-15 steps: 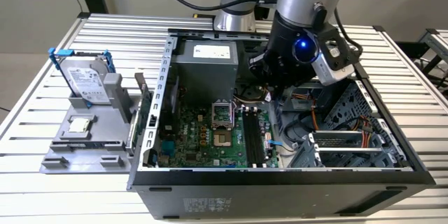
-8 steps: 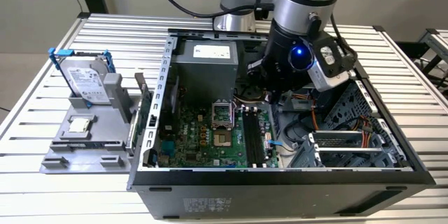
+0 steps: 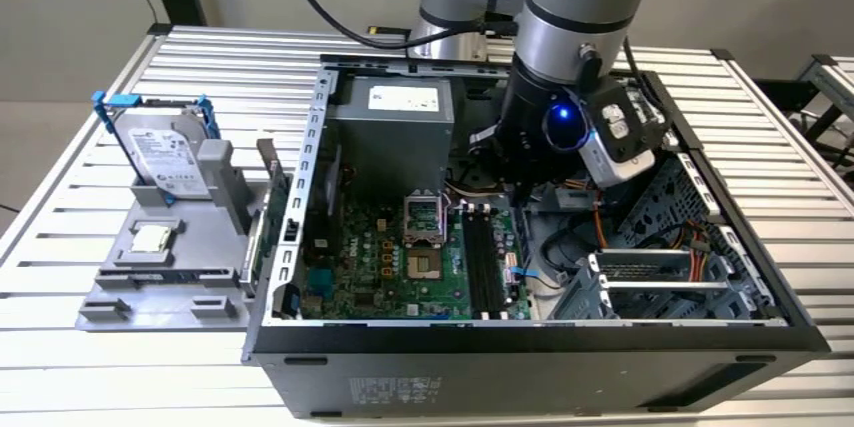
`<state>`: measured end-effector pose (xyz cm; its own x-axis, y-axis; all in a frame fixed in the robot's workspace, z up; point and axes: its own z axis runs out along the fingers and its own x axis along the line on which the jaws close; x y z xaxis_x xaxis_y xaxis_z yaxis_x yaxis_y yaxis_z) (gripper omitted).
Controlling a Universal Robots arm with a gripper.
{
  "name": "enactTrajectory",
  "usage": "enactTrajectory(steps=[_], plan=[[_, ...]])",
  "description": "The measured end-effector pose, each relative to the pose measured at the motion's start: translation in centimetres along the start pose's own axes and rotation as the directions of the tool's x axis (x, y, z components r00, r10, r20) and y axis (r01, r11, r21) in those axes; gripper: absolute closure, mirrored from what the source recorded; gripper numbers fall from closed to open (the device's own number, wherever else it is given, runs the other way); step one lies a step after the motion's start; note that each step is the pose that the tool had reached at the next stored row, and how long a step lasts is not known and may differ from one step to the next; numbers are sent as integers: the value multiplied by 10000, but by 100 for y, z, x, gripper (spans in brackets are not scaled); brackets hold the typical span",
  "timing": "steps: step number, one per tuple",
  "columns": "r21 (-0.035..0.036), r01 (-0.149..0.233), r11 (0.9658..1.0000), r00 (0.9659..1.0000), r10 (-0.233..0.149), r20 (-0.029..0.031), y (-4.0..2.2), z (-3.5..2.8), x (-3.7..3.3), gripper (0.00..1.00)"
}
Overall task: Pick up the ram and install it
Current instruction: 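Insert the ram into the slot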
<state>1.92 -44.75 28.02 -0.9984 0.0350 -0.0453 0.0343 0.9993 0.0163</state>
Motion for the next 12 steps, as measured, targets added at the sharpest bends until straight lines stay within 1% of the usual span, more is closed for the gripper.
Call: enactTrajectory(steps=[6, 12], plan=[[-1, 2, 10000, 10000, -2, 39, -2, 104, 5, 100], [4, 4, 10000, 10000, -4, 52, -5, 173, 8, 100]])
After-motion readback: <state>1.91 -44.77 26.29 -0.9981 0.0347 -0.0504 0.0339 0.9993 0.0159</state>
